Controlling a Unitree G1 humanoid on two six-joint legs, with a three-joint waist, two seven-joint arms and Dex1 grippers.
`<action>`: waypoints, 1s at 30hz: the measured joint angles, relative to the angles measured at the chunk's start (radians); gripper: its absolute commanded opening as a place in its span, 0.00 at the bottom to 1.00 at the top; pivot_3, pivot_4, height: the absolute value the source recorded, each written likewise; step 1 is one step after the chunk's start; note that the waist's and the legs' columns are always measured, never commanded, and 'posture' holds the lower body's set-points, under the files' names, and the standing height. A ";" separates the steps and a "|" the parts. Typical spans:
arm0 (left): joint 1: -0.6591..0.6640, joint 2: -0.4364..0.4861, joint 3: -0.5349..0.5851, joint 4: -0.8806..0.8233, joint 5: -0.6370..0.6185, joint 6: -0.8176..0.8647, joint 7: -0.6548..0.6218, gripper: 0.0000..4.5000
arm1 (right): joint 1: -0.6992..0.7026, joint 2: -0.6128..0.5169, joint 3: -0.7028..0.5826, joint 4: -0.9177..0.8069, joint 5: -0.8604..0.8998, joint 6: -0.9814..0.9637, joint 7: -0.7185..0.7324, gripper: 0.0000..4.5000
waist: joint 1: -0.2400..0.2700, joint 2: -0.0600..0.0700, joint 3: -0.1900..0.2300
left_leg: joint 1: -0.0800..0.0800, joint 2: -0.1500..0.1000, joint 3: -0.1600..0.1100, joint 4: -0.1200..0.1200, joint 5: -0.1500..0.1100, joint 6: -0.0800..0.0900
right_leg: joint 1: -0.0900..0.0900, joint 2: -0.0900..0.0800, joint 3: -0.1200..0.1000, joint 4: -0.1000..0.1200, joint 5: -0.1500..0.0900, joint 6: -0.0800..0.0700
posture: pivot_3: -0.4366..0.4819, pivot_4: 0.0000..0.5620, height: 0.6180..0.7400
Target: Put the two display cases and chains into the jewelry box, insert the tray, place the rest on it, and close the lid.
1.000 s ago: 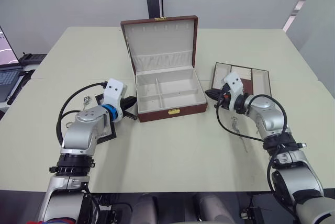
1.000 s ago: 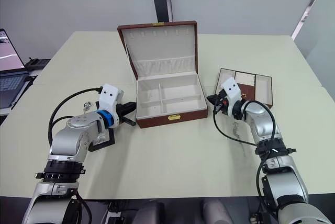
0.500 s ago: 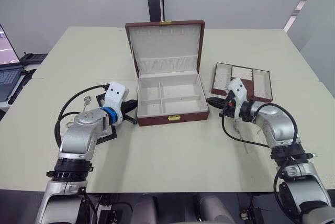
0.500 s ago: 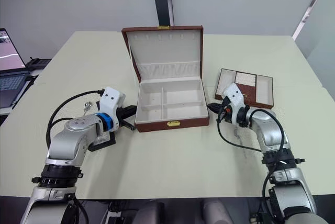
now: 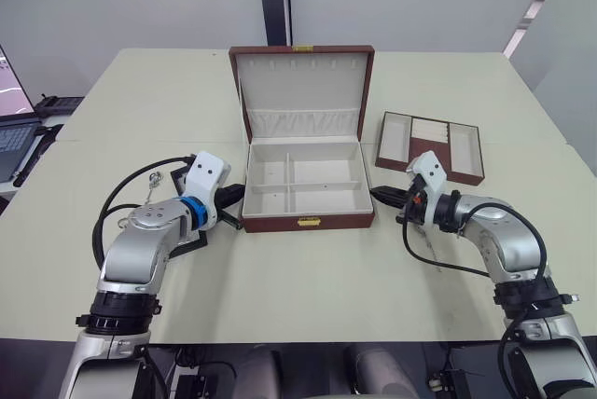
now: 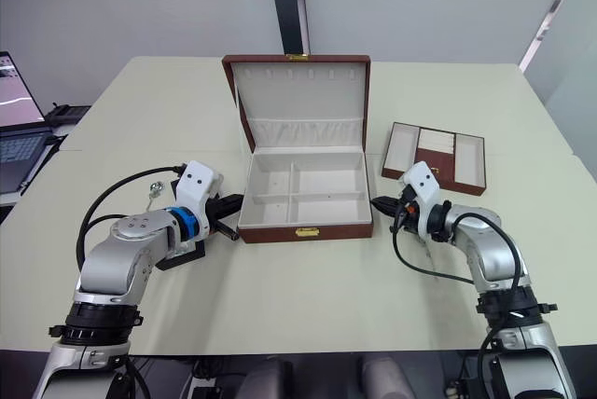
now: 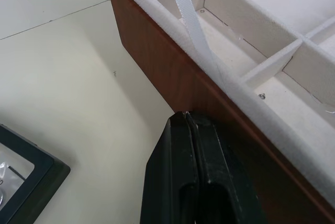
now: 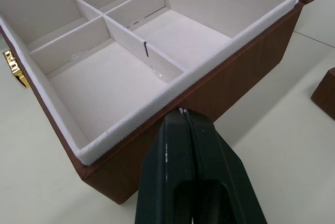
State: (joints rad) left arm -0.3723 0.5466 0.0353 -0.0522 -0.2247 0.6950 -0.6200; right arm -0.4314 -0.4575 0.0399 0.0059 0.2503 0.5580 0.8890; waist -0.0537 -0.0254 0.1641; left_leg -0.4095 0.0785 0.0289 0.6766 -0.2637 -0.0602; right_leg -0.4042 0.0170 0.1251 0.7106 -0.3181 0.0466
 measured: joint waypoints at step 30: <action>0.140 0.252 0.232 0.089 -0.076 -0.123 -0.173 0.04 | 0.084 -0.213 -0.170 0.043 0.125 -0.030 0.101 0.13 | -0.002 -0.001 0.003 | -0.001 0.000 0.000 -0.001 0.000 0.000 | -0.001 0.000 0.000 -0.003 0.000 0.000 | 0.48 0.27 1.00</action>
State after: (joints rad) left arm -0.2322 0.7986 0.2668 0.0369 -0.3010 0.5716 -0.7934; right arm -0.3474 -0.6701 -0.1297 0.0489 0.3749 0.5281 0.9904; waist -0.0562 -0.0263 0.1669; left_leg -0.4105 0.0789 0.0293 0.6756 -0.2638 -0.0600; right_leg -0.4048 0.0168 0.1249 0.7071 -0.3182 0.0467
